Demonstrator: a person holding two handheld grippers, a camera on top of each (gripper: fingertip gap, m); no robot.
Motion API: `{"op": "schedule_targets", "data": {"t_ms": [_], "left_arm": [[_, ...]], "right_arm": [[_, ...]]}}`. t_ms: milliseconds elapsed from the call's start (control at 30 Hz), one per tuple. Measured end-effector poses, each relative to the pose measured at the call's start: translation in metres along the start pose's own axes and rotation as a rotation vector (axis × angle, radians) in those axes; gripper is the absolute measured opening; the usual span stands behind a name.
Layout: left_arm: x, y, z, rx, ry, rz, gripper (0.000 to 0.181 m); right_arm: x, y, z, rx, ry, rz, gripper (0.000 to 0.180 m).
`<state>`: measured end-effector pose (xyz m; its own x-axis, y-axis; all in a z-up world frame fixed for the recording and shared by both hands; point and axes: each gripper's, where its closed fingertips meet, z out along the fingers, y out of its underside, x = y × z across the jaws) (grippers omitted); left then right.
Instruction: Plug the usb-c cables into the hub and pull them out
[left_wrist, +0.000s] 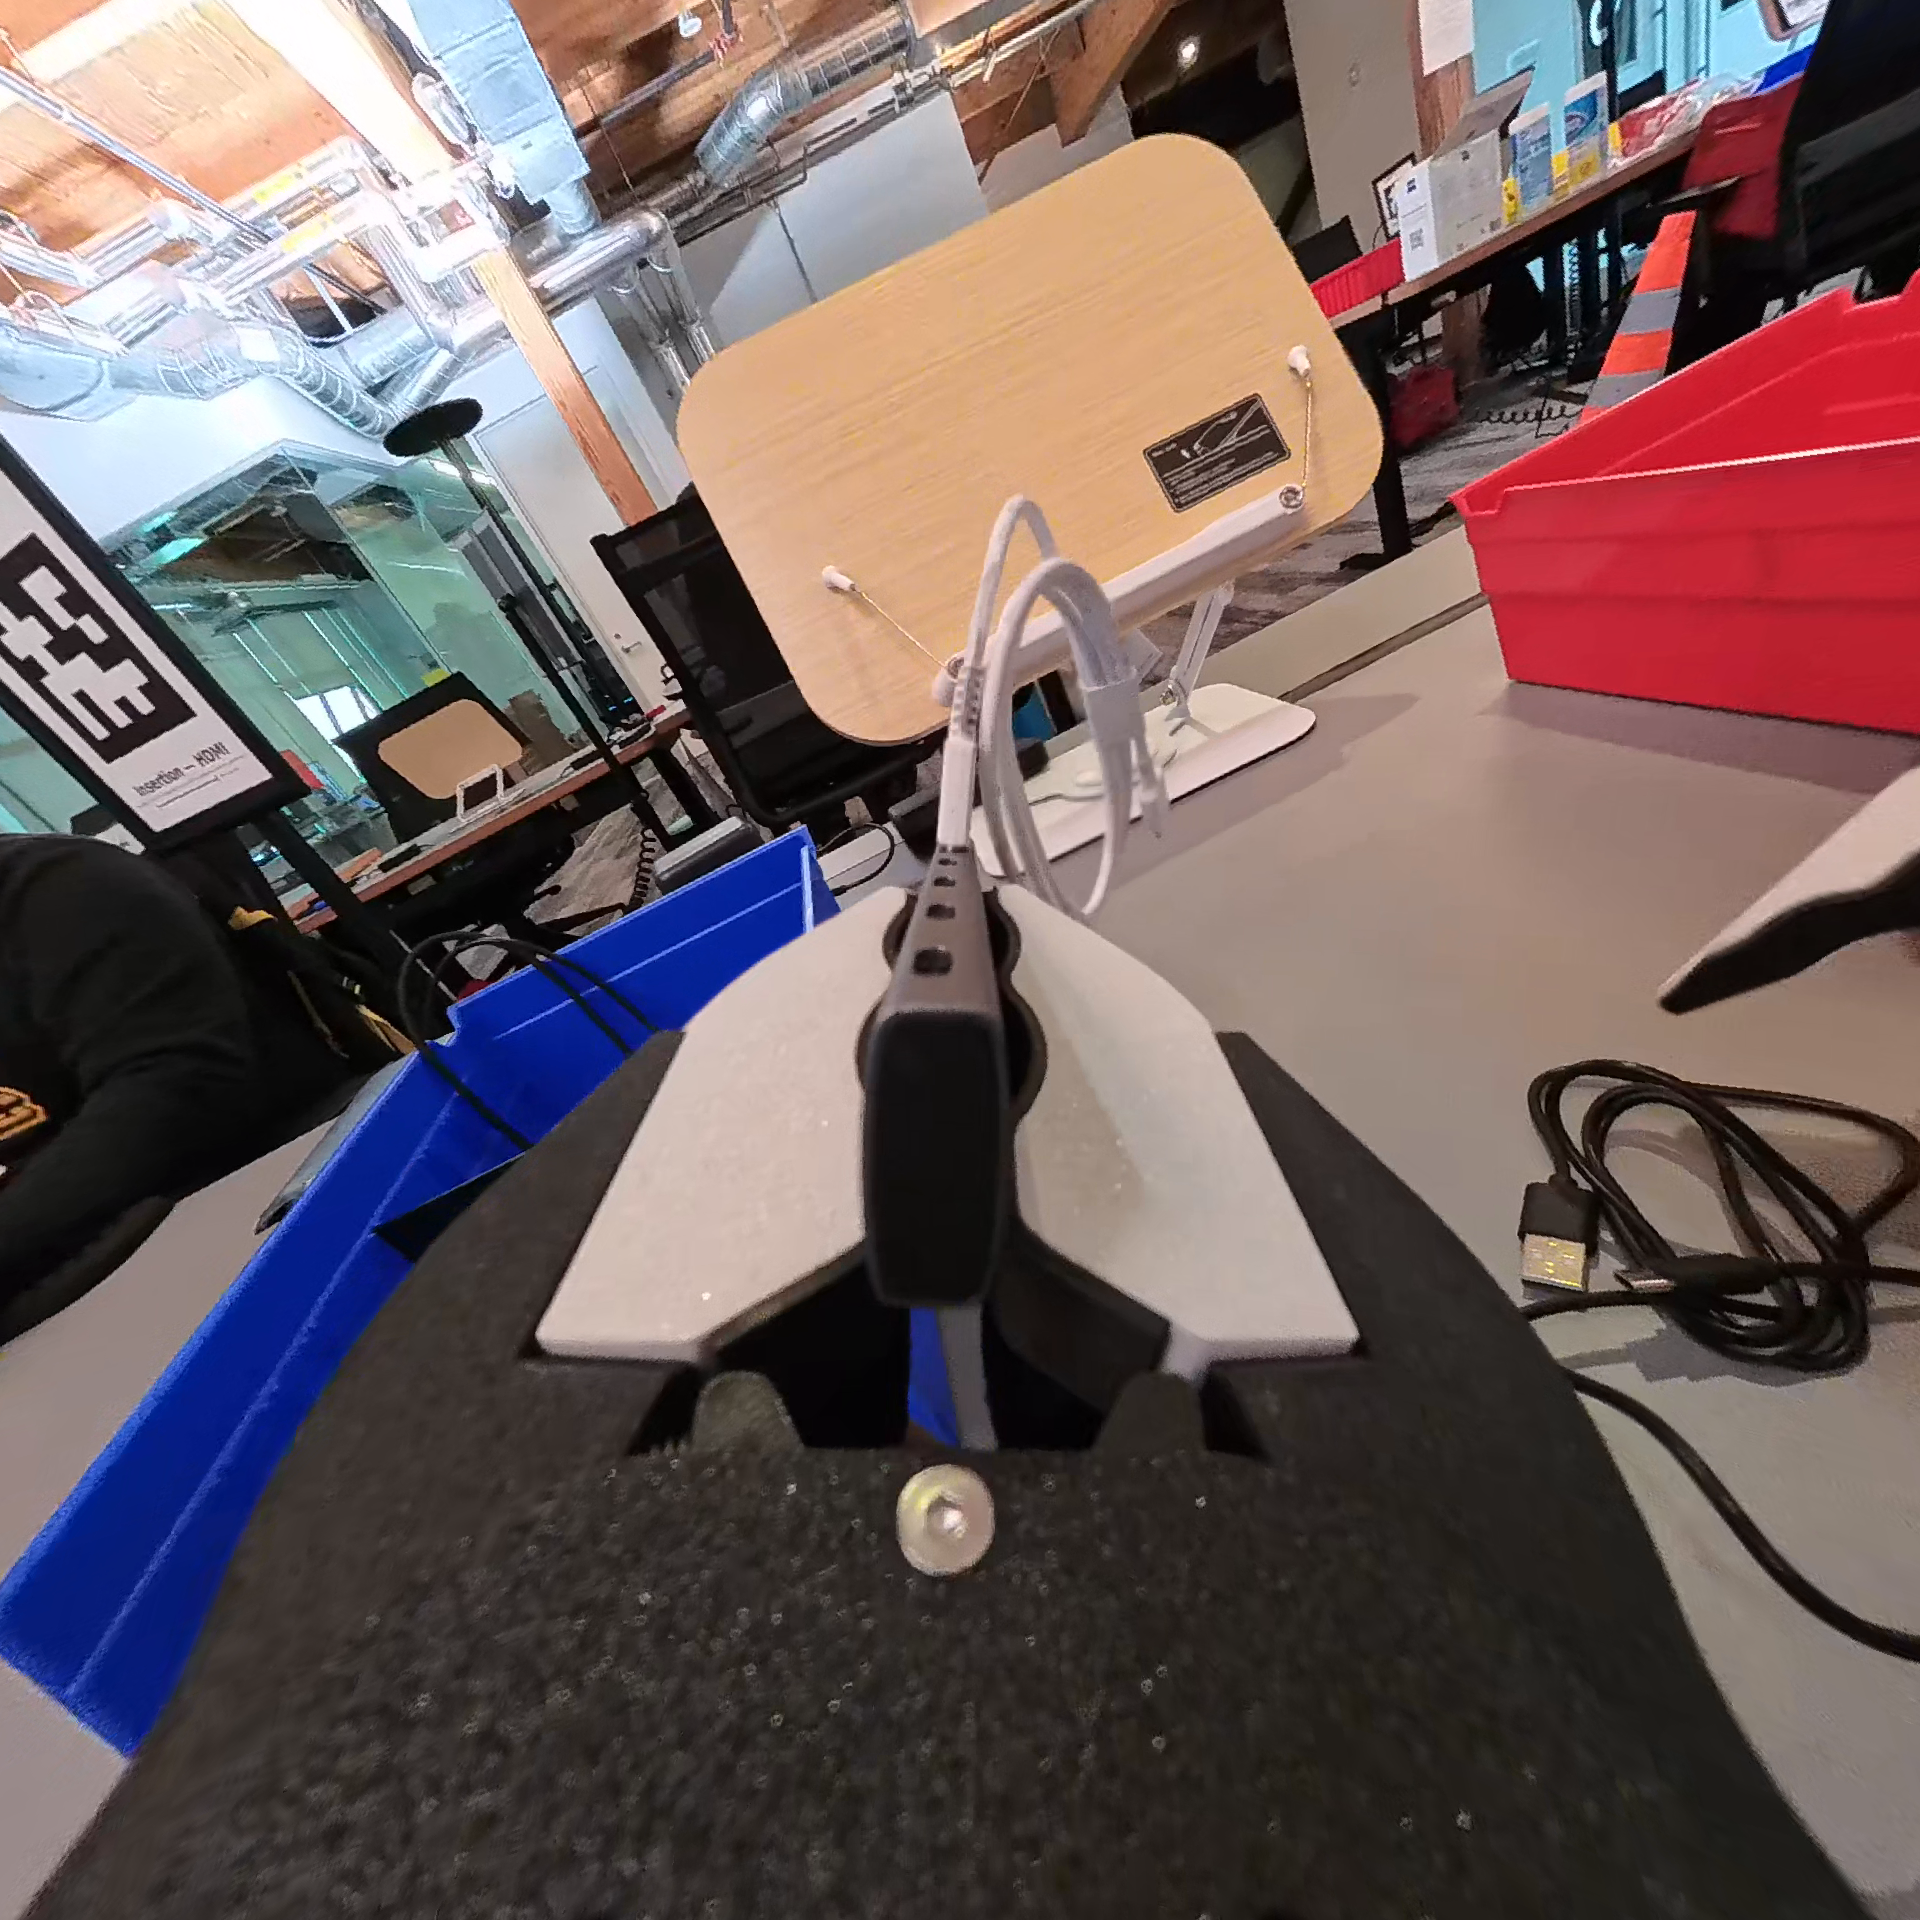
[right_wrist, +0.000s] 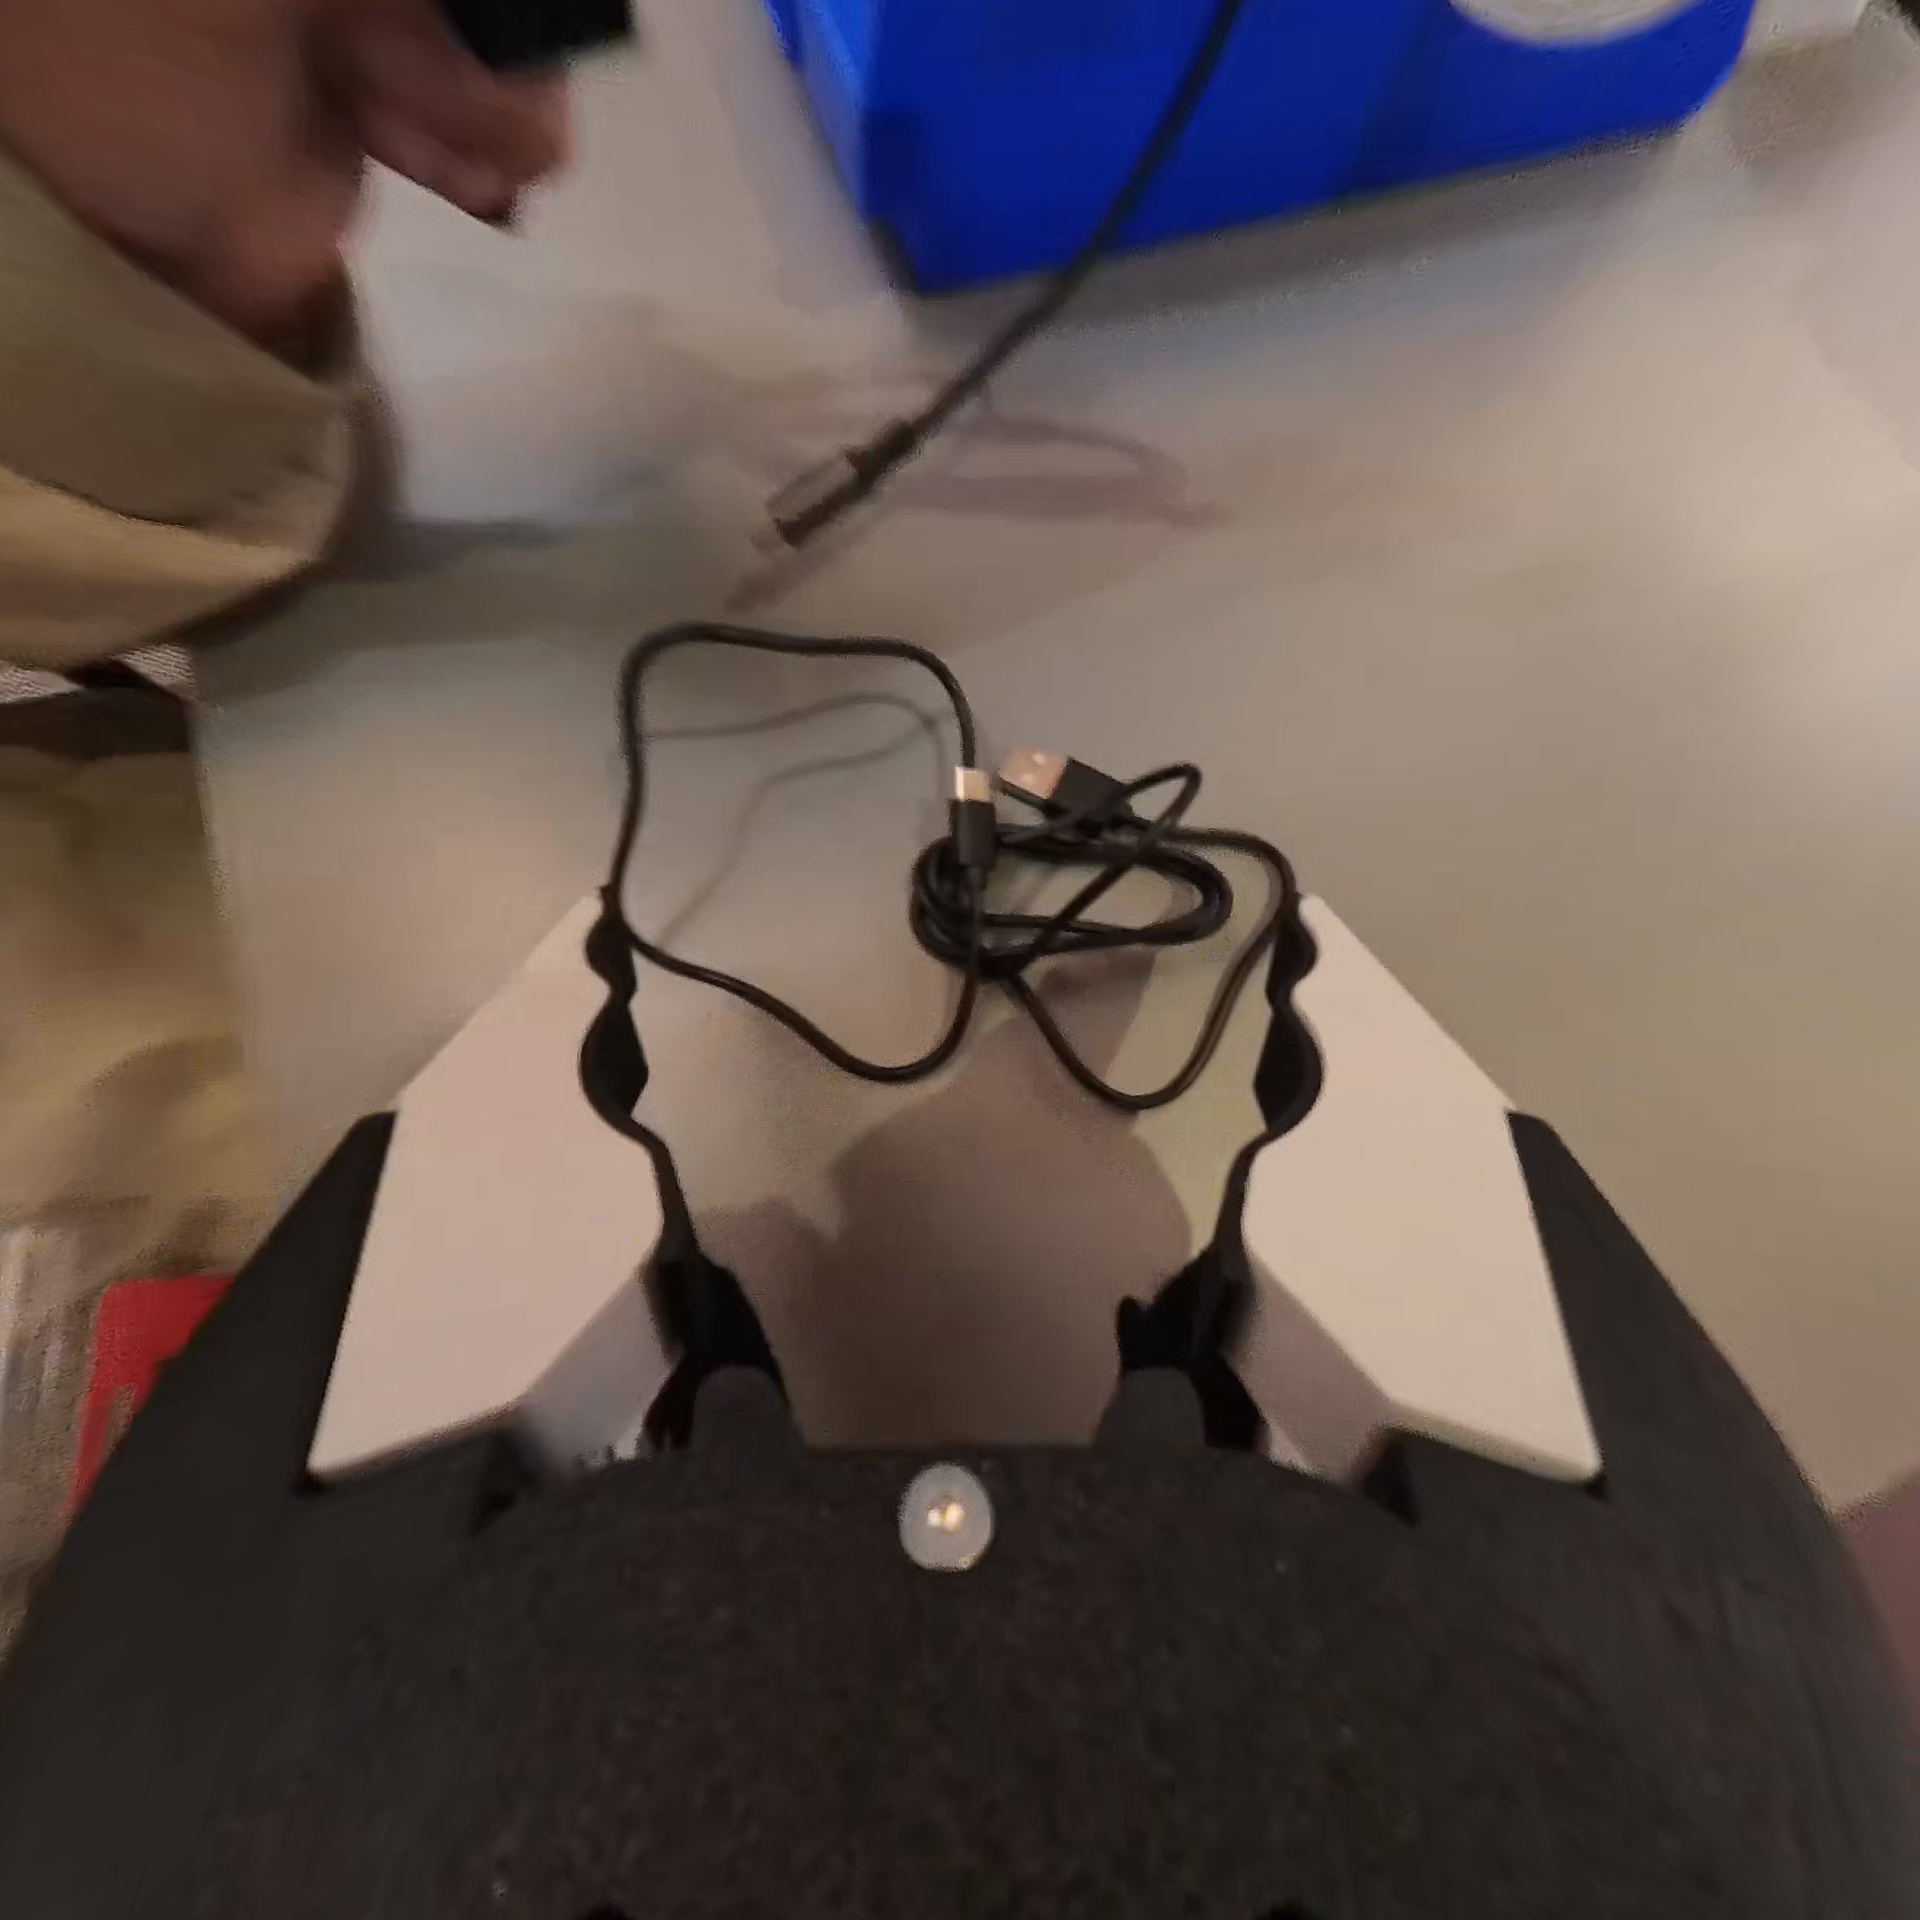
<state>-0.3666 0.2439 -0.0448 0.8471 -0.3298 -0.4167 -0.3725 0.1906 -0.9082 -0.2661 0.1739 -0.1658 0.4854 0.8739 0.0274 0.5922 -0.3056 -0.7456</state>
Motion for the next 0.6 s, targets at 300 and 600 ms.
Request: {"op": "schedule_targets", "data": {"t_ms": [300,600], "left_arm": [[0.006,0.0,0.001,0.001,0.022,0.011,0.01],[0.01,-0.002,0.0,0.006,0.034,0.023,0.01]], "right_arm": [[0.021,0.013,0.028,-0.013,0.066,0.127,0.11],[0.031,0.017,0.03,-0.016,0.119,0.135,0.072]]}}
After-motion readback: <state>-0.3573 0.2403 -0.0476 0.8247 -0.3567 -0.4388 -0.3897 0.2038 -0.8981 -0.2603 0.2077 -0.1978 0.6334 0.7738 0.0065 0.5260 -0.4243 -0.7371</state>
